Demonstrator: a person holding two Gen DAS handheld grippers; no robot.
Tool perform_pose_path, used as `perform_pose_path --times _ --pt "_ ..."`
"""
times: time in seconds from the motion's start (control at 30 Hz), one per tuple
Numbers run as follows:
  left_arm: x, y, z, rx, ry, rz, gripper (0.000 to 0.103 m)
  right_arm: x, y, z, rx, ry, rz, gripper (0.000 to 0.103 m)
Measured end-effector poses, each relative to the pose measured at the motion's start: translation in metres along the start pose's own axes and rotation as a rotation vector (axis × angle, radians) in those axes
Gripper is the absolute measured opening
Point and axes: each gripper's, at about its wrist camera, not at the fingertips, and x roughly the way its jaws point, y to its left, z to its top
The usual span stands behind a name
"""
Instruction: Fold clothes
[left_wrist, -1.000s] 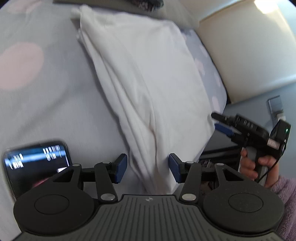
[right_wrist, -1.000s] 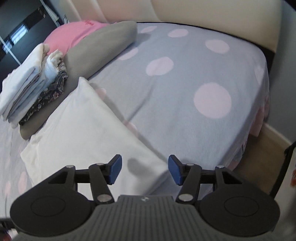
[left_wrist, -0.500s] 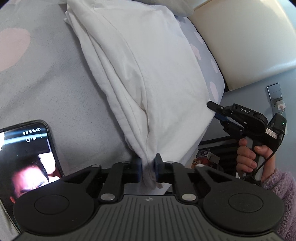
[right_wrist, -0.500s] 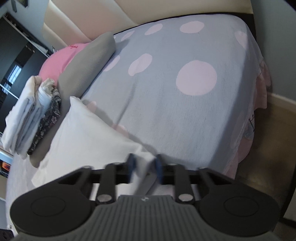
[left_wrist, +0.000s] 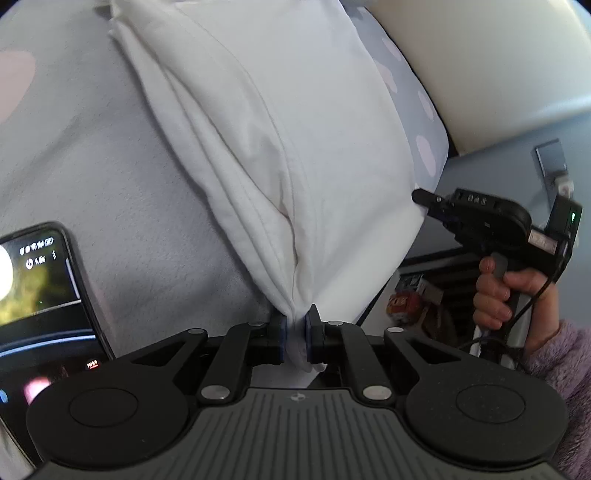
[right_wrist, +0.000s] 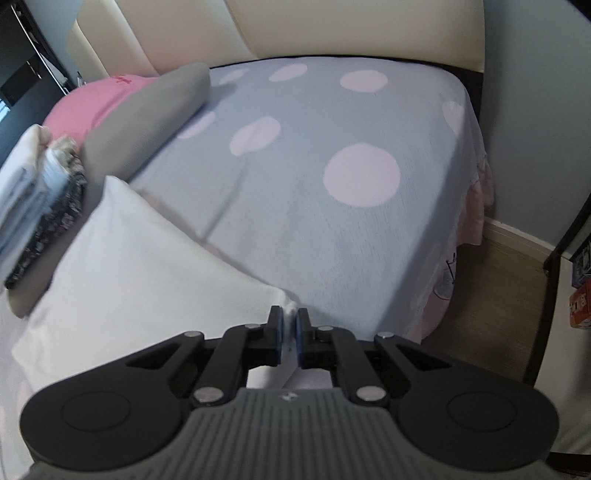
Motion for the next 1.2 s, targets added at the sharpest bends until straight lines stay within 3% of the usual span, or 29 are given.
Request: perform_pose_path --times 0.13,0.2,0.33,0.47,0.6,0.83,1.07,1.13,1.2 --pt "-0.008 -0.012 0.000 0.054 0.000 0.023 0.010 -0.005 0.002 0.005 0.011 0.022 -0.046 0.013" --pt "-0.019 -0.017 -0.002 0.082 -0.021 0.031 0.011 -0.013 0.003 0.006 0.002 0.021 -0.090 0.027" --pt "-0.054 -0.020 -0.004 0.113 -0.113 0.051 0.011 -0.041 0.007 0.003 -0.036 -0.004 -0.125 0.028" --pt "-0.098 -0.016 0.000 0.110 -0.206 0.097 0.011 -0.081 0.019 0.003 -0.057 -0.040 -0.095 0.028" --pt "-0.150 -0.010 0.003 0.114 -0.297 0.127 0.012 -0.123 0.043 0.006 -0.083 -0.099 -0.069 0.036" --pt "-0.212 -0.036 -0.013 0.229 -0.451 0.214 0.019 -0.192 0.096 -0.001 -0.121 -0.218 0.003 0.049" --pt "-0.221 -0.063 -0.036 0.378 -0.532 0.313 0.032 -0.242 0.136 -0.059 -0.166 -0.332 0.036 0.055" --pt "-0.219 -0.067 -0.042 0.405 -0.531 0.330 0.034 -0.246 0.144 -0.080 -0.183 -0.342 -0.010 0.057" --pt "-0.217 -0.072 -0.048 0.432 -0.531 0.346 0.044 -0.247 0.149 -0.101 -0.194 -0.348 -0.024 0.057"
